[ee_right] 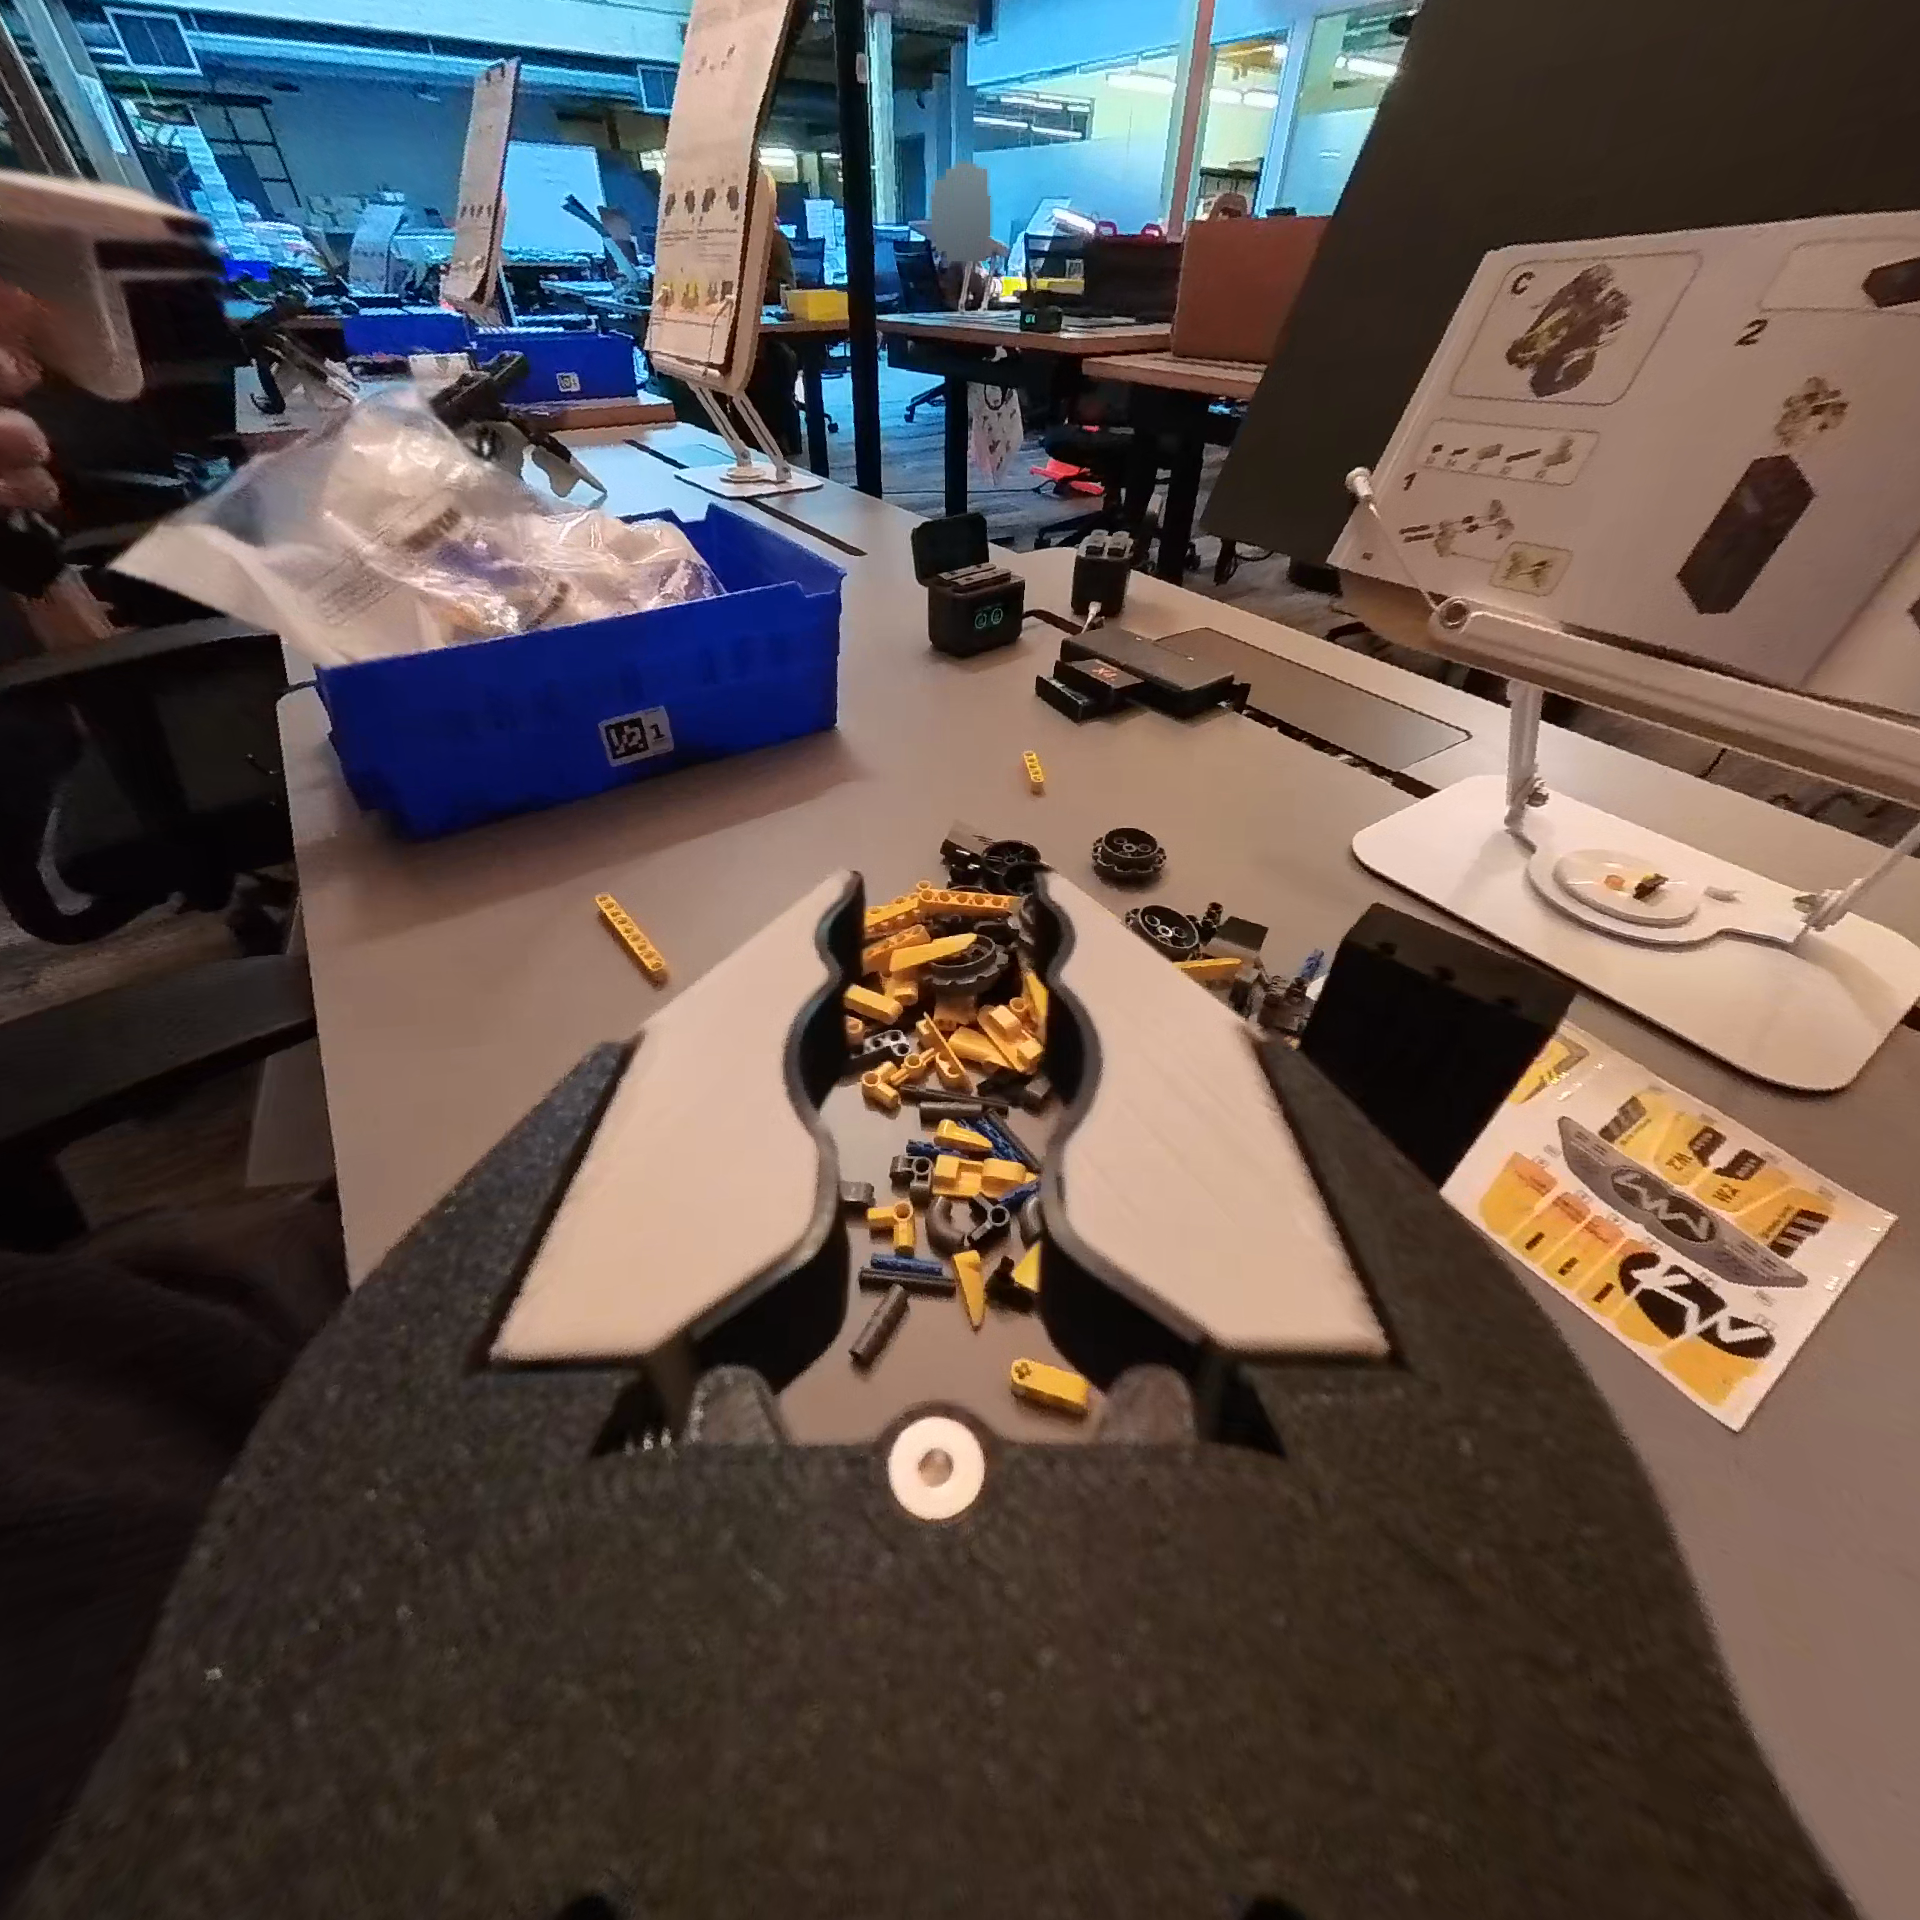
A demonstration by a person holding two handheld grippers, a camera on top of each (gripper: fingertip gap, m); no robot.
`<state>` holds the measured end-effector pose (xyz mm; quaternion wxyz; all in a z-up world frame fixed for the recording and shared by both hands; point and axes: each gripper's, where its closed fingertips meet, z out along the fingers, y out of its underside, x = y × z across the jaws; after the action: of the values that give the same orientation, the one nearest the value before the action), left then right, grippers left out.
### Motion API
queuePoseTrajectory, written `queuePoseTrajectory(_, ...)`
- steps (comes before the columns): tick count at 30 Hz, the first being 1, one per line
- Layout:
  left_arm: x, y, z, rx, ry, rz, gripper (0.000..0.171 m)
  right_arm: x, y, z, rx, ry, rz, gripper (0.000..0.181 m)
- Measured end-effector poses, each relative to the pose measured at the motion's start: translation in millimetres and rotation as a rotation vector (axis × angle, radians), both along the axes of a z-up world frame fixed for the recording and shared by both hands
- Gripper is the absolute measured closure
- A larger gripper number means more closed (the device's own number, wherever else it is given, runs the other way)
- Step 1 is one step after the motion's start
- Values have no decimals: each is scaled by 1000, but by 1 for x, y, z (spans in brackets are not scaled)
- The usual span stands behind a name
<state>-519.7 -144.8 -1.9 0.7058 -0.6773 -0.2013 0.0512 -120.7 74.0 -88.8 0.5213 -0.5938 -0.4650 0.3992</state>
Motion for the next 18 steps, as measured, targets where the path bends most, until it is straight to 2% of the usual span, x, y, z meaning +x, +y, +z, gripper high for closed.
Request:
queuePoseTrajectory(2, 45, 23, 13, 12, 41, -107, 124, -1, 0, -1, 4, 4, -7, 150)
queuePoseTrajectory(5, 141, 67, 17, 29, 69, -369, 124, -7, -1, -3, -14, 28, 1, 150)
queuePoseTrajectory(7, 204, 98, -2, 3, 71, -527, 124, -14, -4, -6, -33, 47, 17, 150)
queuePoseTrajectory(9, 247, 128, -45, -96, 71, -632, 124, -22, -8, -12, -57, 61, 37, 150)
queuePoseTrajectory(11, 262, 146, -87, -182, 36, -666, 125, -29, -16, -20, -83, 60, 73, 150)
queuePoseTrajectory(13, 249, 151, -104, -223, 18, -633, 126, -31, -25, -26, -88, 56, 101, 150)
queuePoseTrajectory(15, 216, 145, -91, -172, 5, -543, 126, -32, -31, -32, -66, 47, 117, 151)
queuePoseTrajectory(18, 179, 117, -44, -50, -74, -500, 127, -33, -32, -39, -27, 20, 112, 151)
